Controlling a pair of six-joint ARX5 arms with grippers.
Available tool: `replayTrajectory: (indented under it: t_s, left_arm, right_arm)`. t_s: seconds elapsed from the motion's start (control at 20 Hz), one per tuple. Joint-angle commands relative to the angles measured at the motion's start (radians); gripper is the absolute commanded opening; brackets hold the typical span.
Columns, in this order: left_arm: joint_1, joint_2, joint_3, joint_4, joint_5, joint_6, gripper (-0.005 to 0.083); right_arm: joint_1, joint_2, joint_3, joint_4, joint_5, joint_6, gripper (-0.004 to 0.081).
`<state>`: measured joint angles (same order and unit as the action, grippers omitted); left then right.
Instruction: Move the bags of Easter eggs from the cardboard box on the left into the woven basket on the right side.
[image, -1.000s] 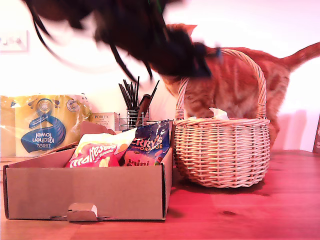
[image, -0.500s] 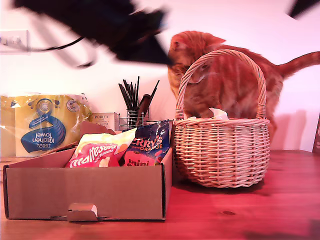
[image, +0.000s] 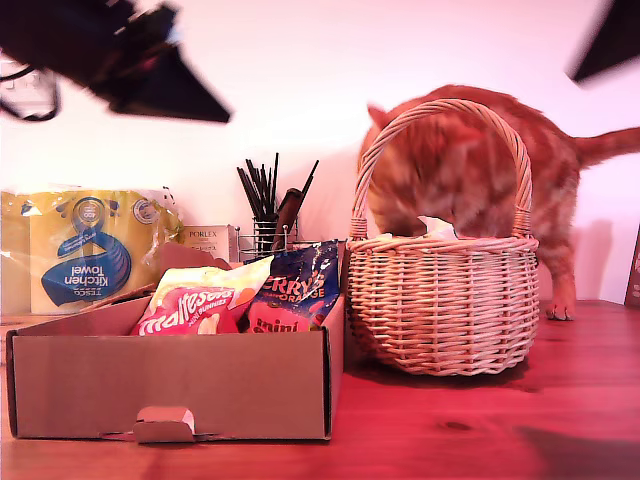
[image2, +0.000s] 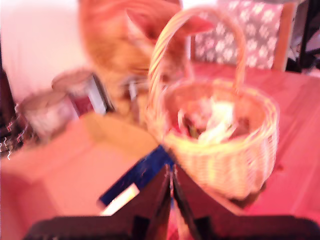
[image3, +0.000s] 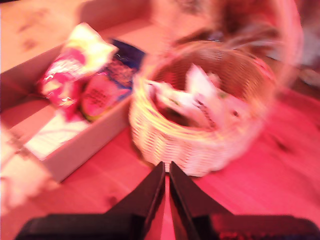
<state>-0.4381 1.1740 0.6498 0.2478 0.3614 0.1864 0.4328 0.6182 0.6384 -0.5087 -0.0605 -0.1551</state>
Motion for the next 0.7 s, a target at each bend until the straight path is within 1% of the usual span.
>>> replayTrajectory:
  t_s: [0.0,0.05,0.15,0.25,0.35,0.4,0.45,0.55,0.6,0.65]
  left_arm:
    - [0.031,0.010,-0.027,-0.018,0.036,0.005,-0.0019]
    - [0.052,0.010,-0.027,-0.026,0.055,0.012,-0.0019]
    - [0.071,0.010,-0.027,-0.044,0.086,0.046,-0.0019]
    - [0.071,0.013,-0.027,-0.073,0.095,0.083,-0.0019]
    - [0.071,0.024,-0.027,-0.080,0.095,0.178,-0.0010]
    - [0.071,0.033,-0.027,-0.085,0.095,0.191,0.0026]
    - [0.071,0.044,-0.027,-0.086,0.095,0.248,0.0105]
    - [0.069,0.079,-0.027,-0.058,0.094,0.257,0.0372]
    - [0.064,0.101,-0.027,-0.047,0.094,0.256,0.0481]
    - [0.055,0.127,-0.027,-0.035,0.093,0.228,0.0535]
  right_arm:
    - [-0.019,-0.080,-0.042,0.017,0.019,0.019,-0.0013]
    - [-0.031,-0.121,-0.062,0.009,0.018,0.025,-0.0013]
    - [-0.040,-0.159,-0.067,-0.006,0.018,0.027,-0.0013]
    - [-0.040,-0.165,-0.067,-0.006,0.014,0.027,-0.0013]
    - [-0.040,-0.158,-0.067,-0.005,0.014,0.024,-0.0013]
    - [-0.040,-0.155,-0.067,-0.006,0.010,0.024,-0.0013]
    - [-0.040,-0.150,-0.067,-0.006,0.008,0.024,-0.0013]
    - [-0.039,-0.146,-0.067,-0.004,0.007,0.024,-0.0013]
    - [-0.039,-0.145,-0.067,-0.004,0.007,0.024,-0.0013]
    - [-0.039,-0.143,-0.067,-0.004,0.007,0.024,-0.0013]
